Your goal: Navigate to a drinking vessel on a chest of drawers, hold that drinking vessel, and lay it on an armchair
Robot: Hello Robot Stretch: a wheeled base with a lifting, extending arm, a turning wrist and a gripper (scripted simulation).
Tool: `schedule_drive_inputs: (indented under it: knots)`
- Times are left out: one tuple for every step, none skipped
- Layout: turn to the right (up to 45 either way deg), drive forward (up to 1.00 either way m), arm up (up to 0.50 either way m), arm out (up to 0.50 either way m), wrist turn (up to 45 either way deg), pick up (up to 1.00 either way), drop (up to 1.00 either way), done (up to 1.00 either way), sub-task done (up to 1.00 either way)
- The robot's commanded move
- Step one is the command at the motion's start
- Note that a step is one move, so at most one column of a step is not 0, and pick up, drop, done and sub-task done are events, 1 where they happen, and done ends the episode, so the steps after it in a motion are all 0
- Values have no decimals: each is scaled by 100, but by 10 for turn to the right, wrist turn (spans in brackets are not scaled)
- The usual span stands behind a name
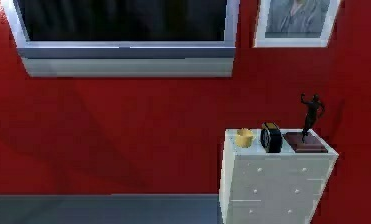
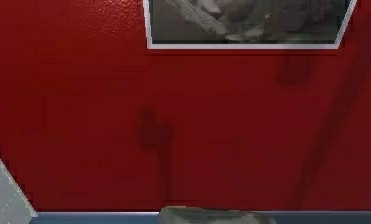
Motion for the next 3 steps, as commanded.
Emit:
schedule_drive_inputs:
  knots:
    - [0, 35, 0, 0, 0, 0, 0, 0, 0]
    - [450, 0, 0, 0, 0, 0, 0, 0, 0]
    - [420, 0, 0, 0, 0, 0, 0, 0, 0]
